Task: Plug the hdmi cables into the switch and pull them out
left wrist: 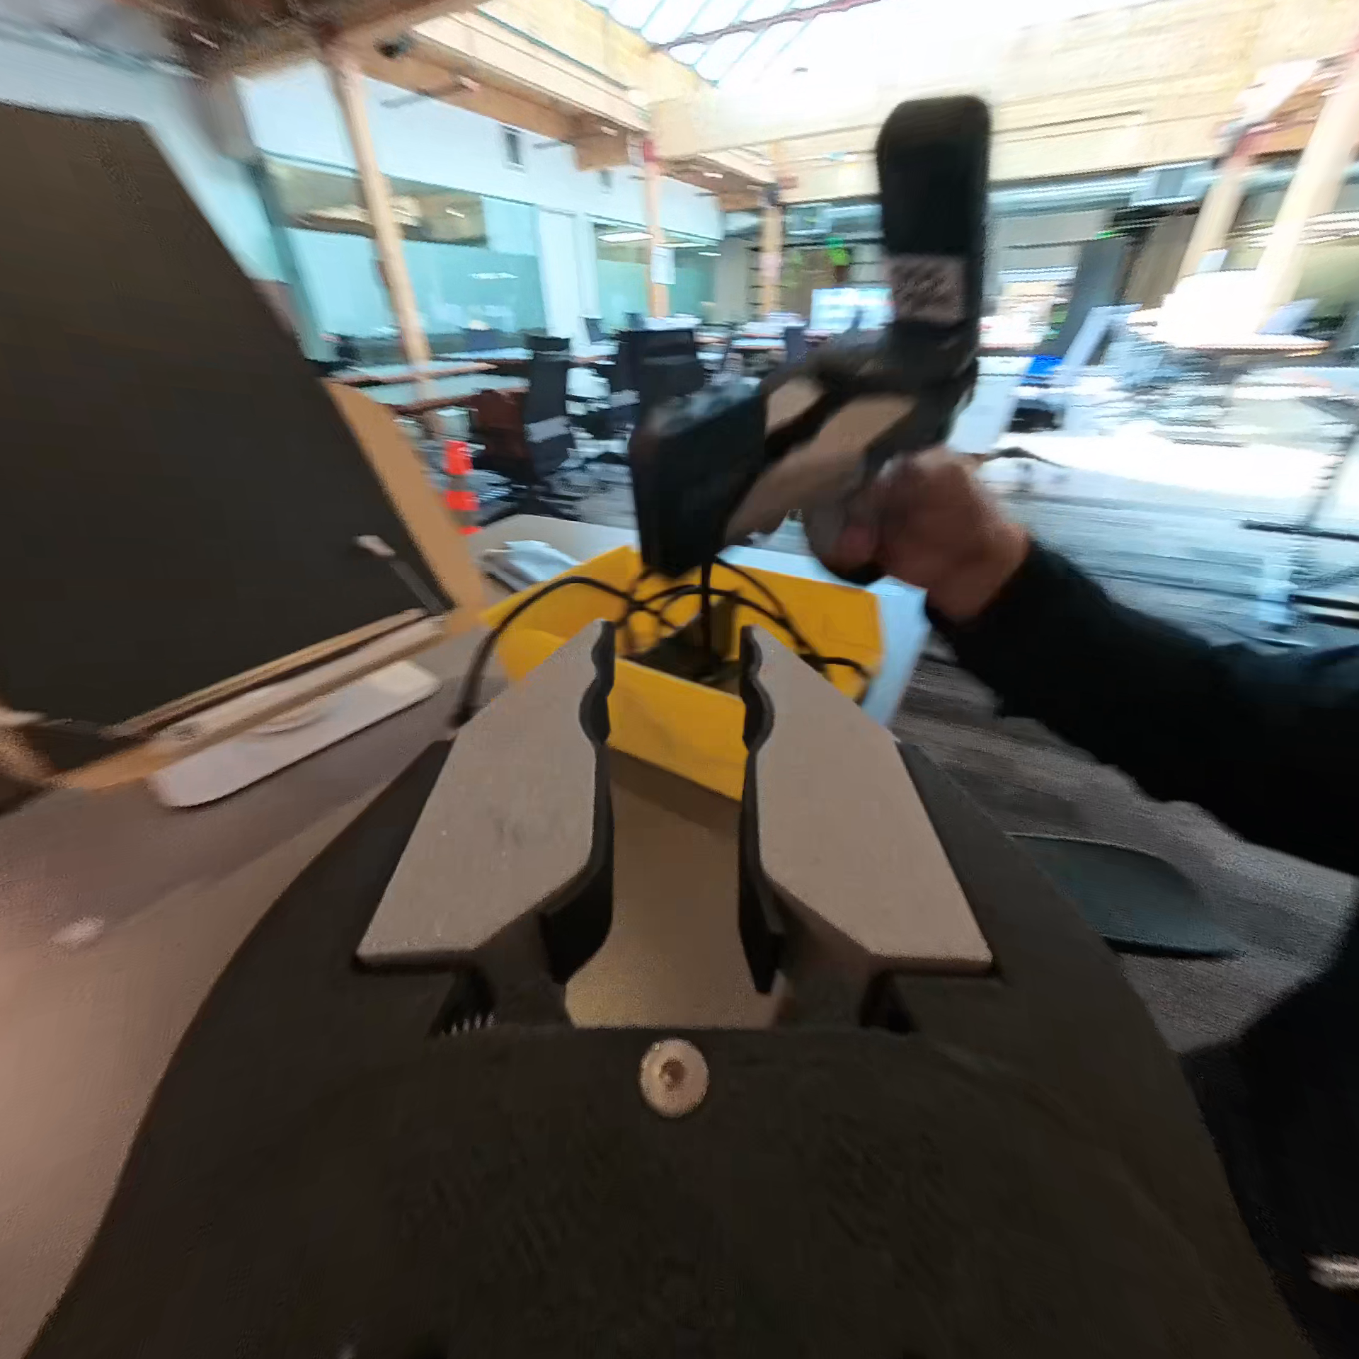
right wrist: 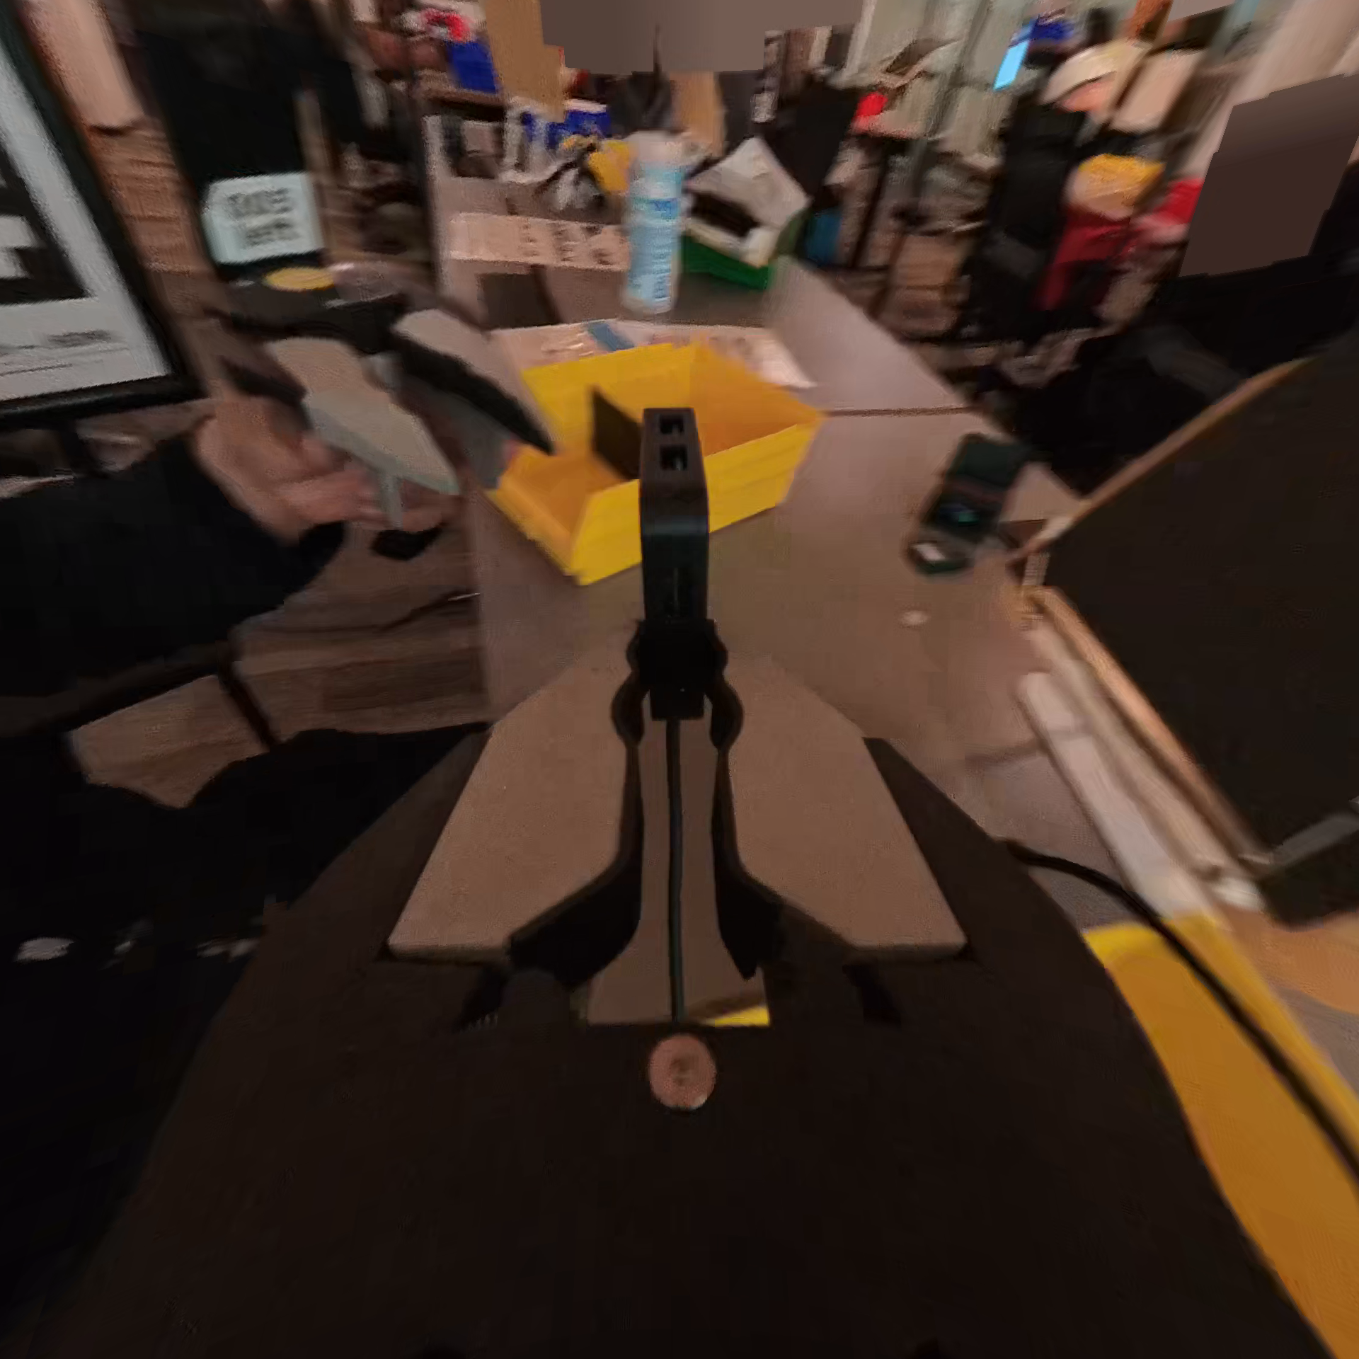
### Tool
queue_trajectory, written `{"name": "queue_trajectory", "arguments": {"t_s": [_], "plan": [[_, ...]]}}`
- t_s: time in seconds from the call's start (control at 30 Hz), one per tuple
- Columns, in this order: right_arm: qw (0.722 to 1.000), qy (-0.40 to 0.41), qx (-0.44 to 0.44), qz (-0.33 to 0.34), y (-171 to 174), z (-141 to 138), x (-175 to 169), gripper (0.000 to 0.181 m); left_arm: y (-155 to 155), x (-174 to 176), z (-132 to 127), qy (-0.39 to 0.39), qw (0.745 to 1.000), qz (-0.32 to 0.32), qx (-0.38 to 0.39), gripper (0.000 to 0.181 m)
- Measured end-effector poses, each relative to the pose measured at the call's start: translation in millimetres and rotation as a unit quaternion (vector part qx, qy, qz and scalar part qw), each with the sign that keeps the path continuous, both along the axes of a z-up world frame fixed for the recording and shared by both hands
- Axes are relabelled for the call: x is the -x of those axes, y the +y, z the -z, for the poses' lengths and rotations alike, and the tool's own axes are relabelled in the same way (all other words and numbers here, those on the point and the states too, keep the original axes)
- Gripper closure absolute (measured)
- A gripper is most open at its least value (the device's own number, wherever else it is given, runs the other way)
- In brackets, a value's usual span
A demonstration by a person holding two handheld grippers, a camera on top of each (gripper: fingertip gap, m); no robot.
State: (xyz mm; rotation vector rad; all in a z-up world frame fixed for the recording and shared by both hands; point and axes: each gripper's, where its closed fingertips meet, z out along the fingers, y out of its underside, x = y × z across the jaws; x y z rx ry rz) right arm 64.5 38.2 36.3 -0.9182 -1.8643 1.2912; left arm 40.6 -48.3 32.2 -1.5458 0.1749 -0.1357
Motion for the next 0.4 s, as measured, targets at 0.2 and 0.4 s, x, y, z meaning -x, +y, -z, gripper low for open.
{"name": "queue_trajectory", "arguments": {"t_s": [0.2,0.4], "plan": [[0.97,0.056,-0.088,0.218,174.7,-64.7,21.6,0.171,-35.0,39.9,9.4,-0.015,0.997,-0.076,-0.006,0.151],[0.955,-0.07,-0.086,0.274,260.1,23.3,50.4,0.17,-49.5,51.2,22.8,-0.014,0.995,-0.098,-0.006,0.151]]}}
